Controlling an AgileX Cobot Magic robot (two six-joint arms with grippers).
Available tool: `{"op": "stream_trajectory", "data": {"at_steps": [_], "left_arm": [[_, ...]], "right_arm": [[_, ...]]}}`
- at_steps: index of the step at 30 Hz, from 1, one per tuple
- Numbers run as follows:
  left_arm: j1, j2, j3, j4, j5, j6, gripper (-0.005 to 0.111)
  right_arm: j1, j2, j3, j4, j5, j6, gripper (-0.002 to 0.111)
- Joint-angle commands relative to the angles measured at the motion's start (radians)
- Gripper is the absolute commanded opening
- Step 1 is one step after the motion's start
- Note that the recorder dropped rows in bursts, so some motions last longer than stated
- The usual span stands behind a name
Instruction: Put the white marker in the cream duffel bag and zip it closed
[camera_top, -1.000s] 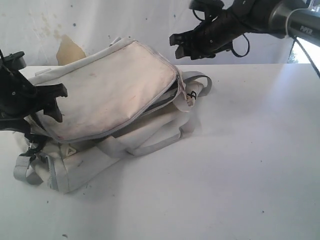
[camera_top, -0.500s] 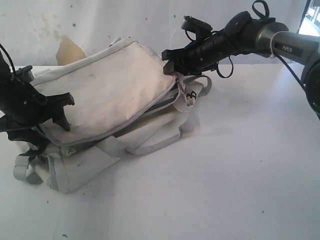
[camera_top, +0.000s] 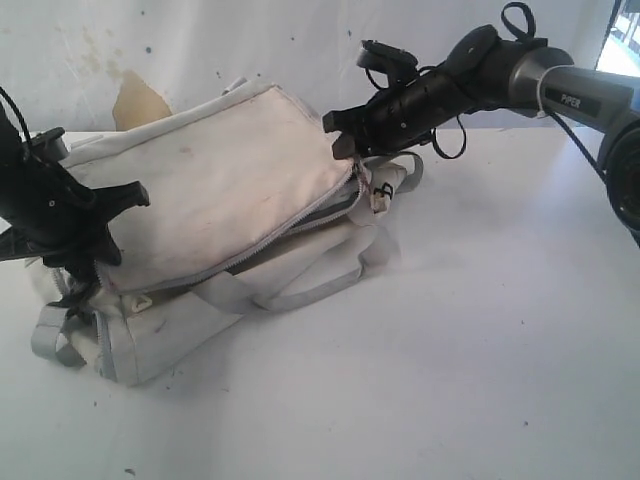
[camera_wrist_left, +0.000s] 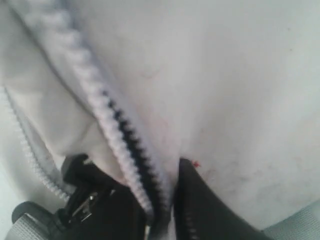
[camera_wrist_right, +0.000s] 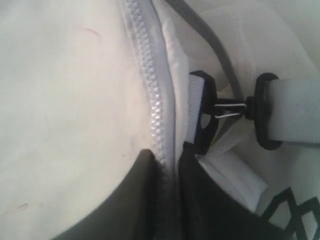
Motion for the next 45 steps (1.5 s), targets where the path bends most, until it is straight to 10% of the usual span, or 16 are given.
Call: {"op": "stream_trajectory", "data": {"at_steps": [1,15,31,45], "left_arm": [[0.003,0.0,-0.006,-0.004,0.0,0.067,0.0],[0.106,0.0,-0.161,-0.185,0.175,0.383,0.0],[0.106,0.014,-0.274,-0.223,0.19,0.388,0.001],[0.106,-0.005,-0.274,-0.205,0.379,0.481,0.074]], "right_arm": [[-0.007,-0.005,-0.005,-0.068,0.092,0.023,0.0],[-0.066,-0.116,-0.003,-0.333,0.383,0.353,0.0],[-0.066,-0.325,0.283,-0.384,0.439,0.477,0.0],[-0.066,-0.33,0.328,-0.374,0.377,0.488,0.0]]}}
